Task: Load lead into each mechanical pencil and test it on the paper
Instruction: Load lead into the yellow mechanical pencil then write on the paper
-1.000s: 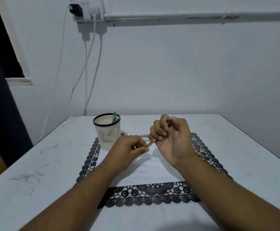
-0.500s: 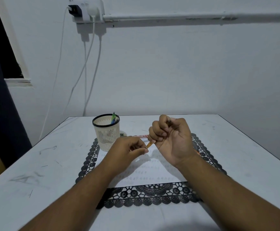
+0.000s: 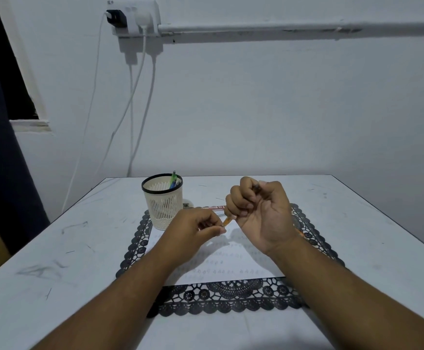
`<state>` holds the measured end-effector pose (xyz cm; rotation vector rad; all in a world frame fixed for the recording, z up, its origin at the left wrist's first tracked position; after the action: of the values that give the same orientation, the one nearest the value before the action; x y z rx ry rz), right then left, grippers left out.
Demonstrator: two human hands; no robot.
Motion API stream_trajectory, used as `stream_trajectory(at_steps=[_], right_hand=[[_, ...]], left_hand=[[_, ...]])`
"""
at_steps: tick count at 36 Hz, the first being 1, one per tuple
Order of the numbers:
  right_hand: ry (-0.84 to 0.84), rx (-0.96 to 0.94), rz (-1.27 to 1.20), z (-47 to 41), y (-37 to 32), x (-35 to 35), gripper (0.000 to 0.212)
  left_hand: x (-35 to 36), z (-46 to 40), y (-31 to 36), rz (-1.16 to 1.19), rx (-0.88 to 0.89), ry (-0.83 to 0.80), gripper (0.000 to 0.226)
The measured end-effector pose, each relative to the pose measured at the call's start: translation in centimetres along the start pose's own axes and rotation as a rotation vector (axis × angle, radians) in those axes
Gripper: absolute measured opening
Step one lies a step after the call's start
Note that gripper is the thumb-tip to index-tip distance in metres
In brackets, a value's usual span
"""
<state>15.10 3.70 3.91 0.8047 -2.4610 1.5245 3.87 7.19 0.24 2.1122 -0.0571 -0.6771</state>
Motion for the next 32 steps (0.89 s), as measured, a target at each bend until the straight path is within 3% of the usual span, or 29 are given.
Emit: stream_trajectory(at_steps=[32], right_hand=[[-0.016, -0.001, -0.010, -0.01, -0.27, 0.01, 0.039]], left_hand=[[0.25, 0.00, -0.06, 0.016, 0.026, -0.022, 0.006]])
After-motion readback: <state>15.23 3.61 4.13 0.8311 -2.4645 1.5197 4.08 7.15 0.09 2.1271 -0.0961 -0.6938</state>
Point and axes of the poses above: each hand's wrist, its own z-axis away from the middle knuckle, its own x-axis out of the palm, y = z × x, the point moved 10 cm from there along -z, towards the middle knuckle, and after that the axes turned 9 degrees about z, right-handed, at the moved point
